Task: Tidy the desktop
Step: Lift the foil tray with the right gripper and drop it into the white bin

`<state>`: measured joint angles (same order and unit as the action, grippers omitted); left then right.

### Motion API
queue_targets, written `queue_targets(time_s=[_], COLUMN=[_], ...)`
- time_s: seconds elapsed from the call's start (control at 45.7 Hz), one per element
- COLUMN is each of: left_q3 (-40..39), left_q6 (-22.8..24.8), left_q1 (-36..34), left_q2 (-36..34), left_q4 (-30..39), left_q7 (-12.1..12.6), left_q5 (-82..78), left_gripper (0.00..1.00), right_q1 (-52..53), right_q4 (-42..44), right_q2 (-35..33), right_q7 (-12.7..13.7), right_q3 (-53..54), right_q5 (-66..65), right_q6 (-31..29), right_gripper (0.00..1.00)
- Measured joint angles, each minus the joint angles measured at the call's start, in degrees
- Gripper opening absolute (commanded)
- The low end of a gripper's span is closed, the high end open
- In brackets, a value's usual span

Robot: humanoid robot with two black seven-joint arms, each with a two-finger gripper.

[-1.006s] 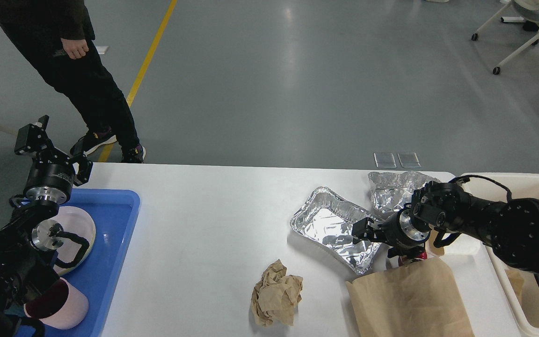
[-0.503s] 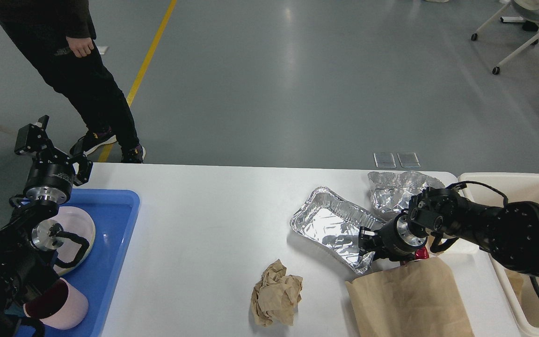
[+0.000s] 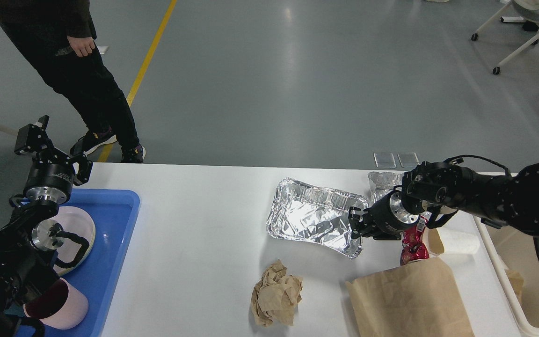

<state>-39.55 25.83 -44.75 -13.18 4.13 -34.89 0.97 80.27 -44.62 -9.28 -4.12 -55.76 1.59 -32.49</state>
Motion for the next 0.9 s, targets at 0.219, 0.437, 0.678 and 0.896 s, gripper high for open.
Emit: queue_targets(time_s=[0.219, 0.437, 0.678, 0.896], left_q3=[0.0, 0.0, 0.0, 0.0], left_q6=[0.0, 0.0, 0.0, 0.0], left_q1=[0.0, 0.0, 0.0, 0.0], left_q2=[0.0, 0.0, 0.0, 0.0], left_q4=[0.0, 0.0, 0.0, 0.0], left_q7=[0.0, 0.0, 0.0, 0.0], left_q5=[0.0, 0.0, 0.0, 0.0], left_gripper=[0.96, 0.96, 0.96, 0.96], right_q1=[13.9, 25.2, 18.3, 4.0], right_q4=[-4.7, -4.7, -0.6, 7.6], right_q2=[-6.0, -11.1, -16.7, -23.3], right_q7=[0.0, 0.0, 0.1, 0.1], right_q3=[-1.0, -4.0, -5.2, -4.1], right_q5=[0.0, 0.0, 1.5, 12.3], right_q6=[-2.3, -6.1, -1.4, 2.1], right_gripper=[0.0, 0.0, 0.0, 0.0])
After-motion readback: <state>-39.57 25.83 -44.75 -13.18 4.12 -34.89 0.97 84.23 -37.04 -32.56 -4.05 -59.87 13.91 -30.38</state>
